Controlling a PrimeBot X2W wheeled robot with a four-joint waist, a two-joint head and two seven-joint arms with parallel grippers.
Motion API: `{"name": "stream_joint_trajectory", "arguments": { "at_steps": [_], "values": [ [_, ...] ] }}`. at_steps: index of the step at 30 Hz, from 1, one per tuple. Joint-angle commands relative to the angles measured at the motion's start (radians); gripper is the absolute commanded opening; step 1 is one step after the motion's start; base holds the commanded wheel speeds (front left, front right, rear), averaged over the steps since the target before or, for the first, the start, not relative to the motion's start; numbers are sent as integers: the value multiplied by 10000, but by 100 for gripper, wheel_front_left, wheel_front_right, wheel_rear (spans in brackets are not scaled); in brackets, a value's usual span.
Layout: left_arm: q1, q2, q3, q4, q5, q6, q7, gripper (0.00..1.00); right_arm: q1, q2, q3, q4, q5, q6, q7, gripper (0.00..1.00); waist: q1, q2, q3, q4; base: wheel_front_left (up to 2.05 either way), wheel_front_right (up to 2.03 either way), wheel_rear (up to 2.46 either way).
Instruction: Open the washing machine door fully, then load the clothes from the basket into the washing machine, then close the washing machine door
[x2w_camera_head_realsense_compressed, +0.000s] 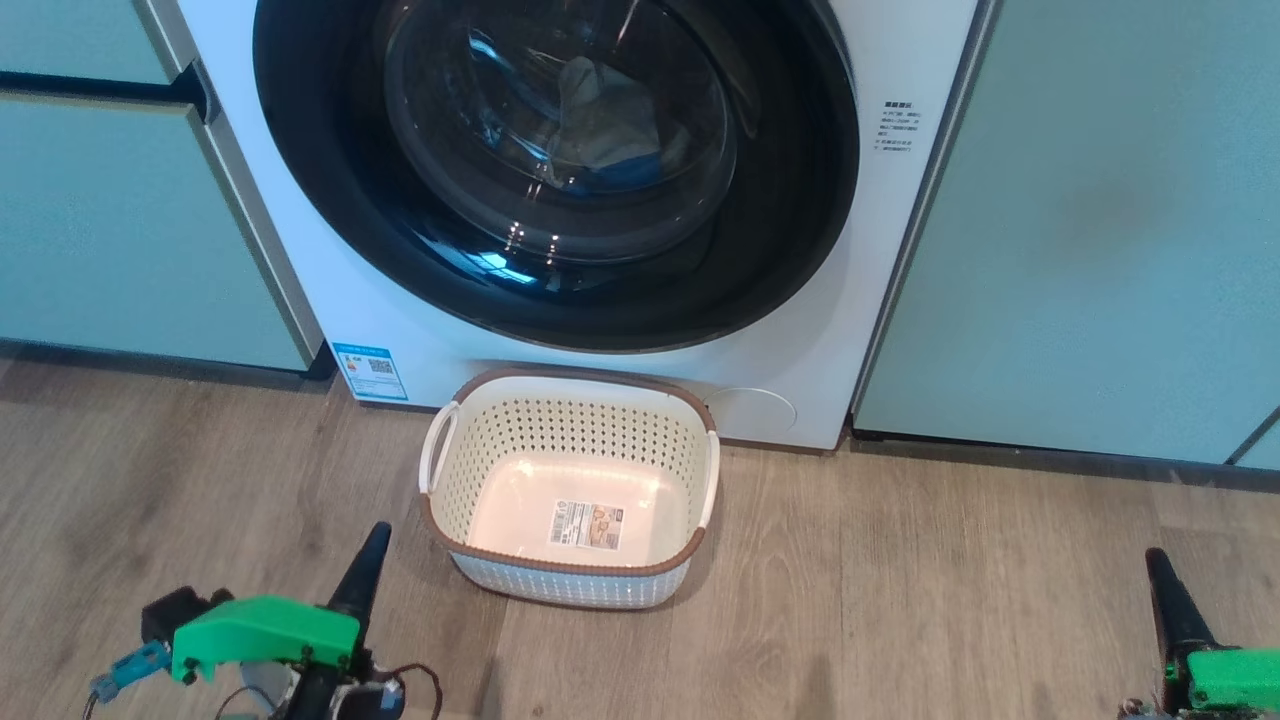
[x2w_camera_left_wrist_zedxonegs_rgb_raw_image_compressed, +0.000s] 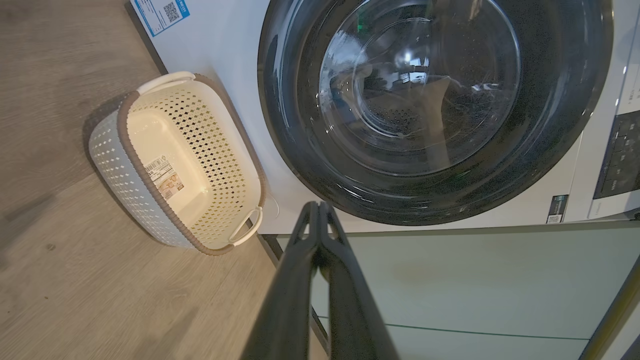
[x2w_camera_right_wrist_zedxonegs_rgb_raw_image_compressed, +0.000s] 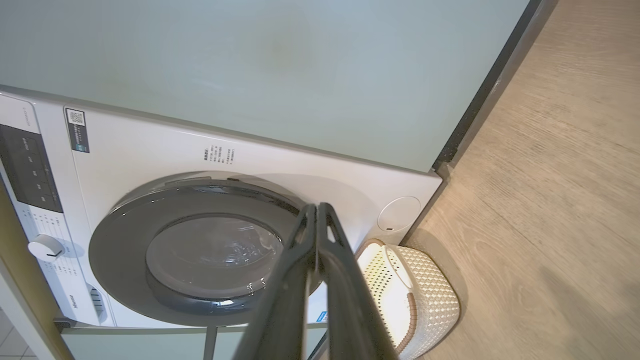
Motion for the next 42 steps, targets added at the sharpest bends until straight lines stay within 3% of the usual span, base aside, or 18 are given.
{"name": "stream_joint_trajectory", "arguments": {
  "at_steps": [1, 27, 42],
  "values": [
    [-520, 40, 403, -456, -340, -13, 134, 0, -661, -41, 72, -457, 393, -24, 136, 0, 0, 0, 16, 19, 0, 0, 0],
    [-639, -268, 728, -1073, -2727, -15, 852, 0, -918, -45, -101, -983, 3059, -30, 868, 0, 0, 0, 180, 212, 0, 0, 0],
    [-639, -270, 728, -1075, -2737, -16, 854, 0, -919, -45, -102, -985, 3069, -30, 871, 0, 0, 0, 180, 212, 0, 0, 0]
  ]
}}
